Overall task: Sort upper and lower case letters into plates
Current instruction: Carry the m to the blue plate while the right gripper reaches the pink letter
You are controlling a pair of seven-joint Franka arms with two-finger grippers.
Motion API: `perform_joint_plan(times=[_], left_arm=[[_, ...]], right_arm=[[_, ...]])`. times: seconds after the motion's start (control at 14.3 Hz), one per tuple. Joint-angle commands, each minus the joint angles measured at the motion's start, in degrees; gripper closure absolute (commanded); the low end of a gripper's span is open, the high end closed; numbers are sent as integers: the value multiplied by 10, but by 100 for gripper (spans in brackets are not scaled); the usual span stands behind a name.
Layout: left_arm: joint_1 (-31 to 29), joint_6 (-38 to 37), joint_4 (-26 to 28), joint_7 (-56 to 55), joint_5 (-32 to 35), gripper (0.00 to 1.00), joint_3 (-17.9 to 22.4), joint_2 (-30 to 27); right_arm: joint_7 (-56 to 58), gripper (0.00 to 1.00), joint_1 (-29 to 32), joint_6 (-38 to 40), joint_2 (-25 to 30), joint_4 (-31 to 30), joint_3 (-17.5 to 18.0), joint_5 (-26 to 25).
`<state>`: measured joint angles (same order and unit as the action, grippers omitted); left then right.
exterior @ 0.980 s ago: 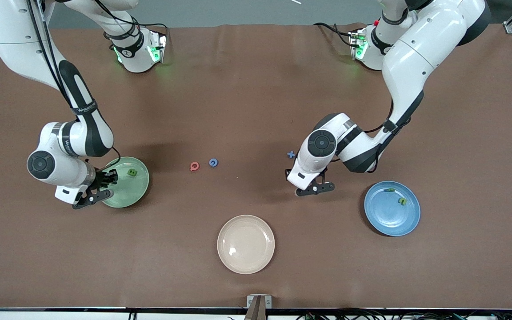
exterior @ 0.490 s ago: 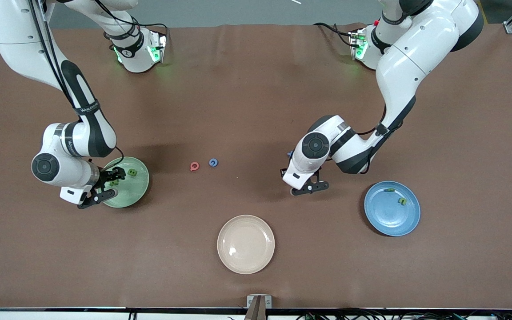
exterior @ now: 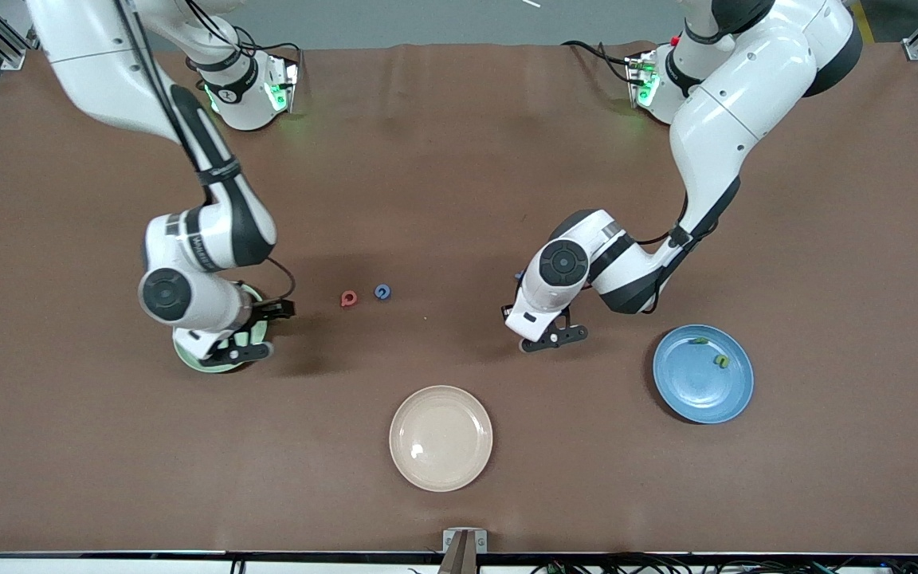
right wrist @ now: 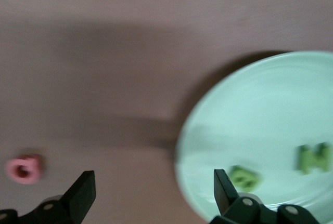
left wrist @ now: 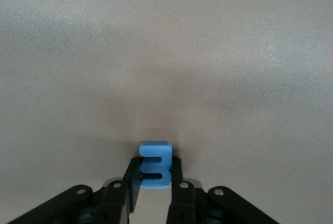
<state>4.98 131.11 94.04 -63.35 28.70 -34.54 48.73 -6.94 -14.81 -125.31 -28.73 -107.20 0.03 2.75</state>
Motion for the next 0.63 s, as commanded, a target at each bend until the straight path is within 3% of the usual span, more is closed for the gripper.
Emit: perform_joint_plan(times=[0.0, 0.07, 0.28, 0.56], left_arm=[[0, 4, -13, -4, -1, 92, 4, 5], [-5, 4, -13, -5, -7, 100, 4, -4], [-60, -29, -11, 3, -3, 100, -1, -32], [-126, -69, -12, 95, 0, 100, -1, -64]], right_arm=[[-98, 0, -45, -34, 10, -22, -6, 11], [-136, 0, -59, -54, 8, -31, -6, 11], [-170, 0, -76, -109, 7, -60, -6, 11], [-229, 14, -94, -129, 6, -70, -6, 11]])
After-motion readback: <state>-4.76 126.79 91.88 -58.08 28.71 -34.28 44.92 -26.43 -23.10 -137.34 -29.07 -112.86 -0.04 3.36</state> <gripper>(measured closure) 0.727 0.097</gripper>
